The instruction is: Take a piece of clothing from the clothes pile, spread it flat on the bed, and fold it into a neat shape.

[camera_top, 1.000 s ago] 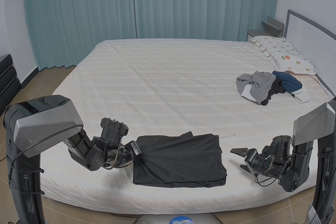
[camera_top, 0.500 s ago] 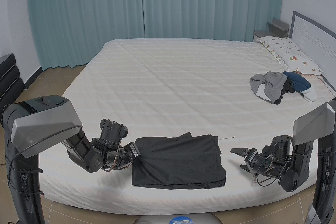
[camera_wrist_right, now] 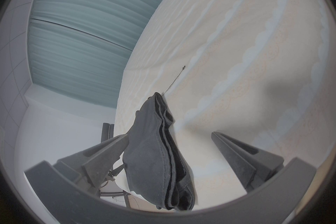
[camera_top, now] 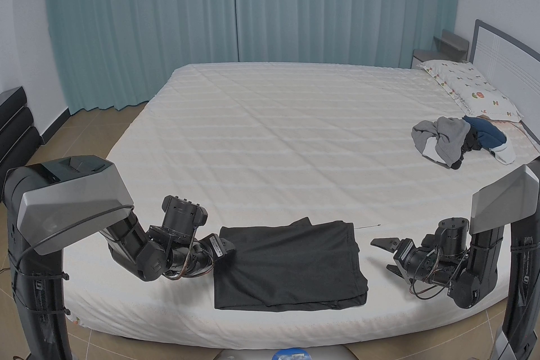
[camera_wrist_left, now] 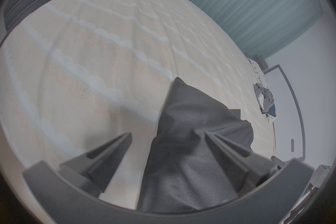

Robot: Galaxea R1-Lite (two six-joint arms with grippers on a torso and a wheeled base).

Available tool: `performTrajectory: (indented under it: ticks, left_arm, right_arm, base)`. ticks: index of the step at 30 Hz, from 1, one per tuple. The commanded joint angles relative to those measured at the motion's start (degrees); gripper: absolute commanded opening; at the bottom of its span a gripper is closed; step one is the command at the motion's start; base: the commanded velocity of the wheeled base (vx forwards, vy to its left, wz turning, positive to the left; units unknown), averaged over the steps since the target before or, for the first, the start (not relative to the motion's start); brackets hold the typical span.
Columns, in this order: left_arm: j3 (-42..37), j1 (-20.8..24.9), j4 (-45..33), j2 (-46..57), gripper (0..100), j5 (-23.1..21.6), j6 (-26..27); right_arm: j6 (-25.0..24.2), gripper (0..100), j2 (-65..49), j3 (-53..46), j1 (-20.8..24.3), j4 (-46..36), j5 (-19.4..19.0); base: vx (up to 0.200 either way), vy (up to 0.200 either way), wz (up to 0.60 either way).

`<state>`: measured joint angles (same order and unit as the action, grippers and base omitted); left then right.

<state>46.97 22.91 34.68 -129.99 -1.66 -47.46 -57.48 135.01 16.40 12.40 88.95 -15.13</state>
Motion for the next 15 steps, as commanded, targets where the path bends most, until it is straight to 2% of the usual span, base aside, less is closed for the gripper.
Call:
performTrajectory:
  ticks: [1, 8, 11, 13, 15]
  left_arm:
    - [-0.3, 0.0, 0.1, 0.2, 100, 0.0, 0.0]
    - [-1.4, -1.3, 0.1, 5.8, 100, 0.3, 0.1]
    - [-2.2, -2.0, 0.4, 9.9, 100, 0.8, 0.6]
    - [-3.7, -1.9, 0.3, 13.9, 100, 2.0, 0.8]
    - [-5.3, -2.0, 0.4, 17.2, 100, 3.0, 1.6]
  right_arm:
    - [0.0, 100, -0.2, -0.1, 0.1, 0.4, 0.0]
    - [0.8, 100, -5.9, -2.2, -0.2, 0.3, 0.8]
    - [4.0, 100, -11.8, -4.2, -2.0, -0.4, 0.7]
    - [7.9, 100, -16.8, -8.0, -3.9, -0.4, 0.8]
    - [9.5, 100, -21.4, -11.4, -5.3, 0.1, 1.0]
  base:
    - [0.000, 0.000, 0.00]
    - [0.000, 0.000, 0.00]
    - [0.000, 0.000, 0.00]
    - [0.000, 0.000, 0.00]
    - [0.000, 0.000, 0.00]
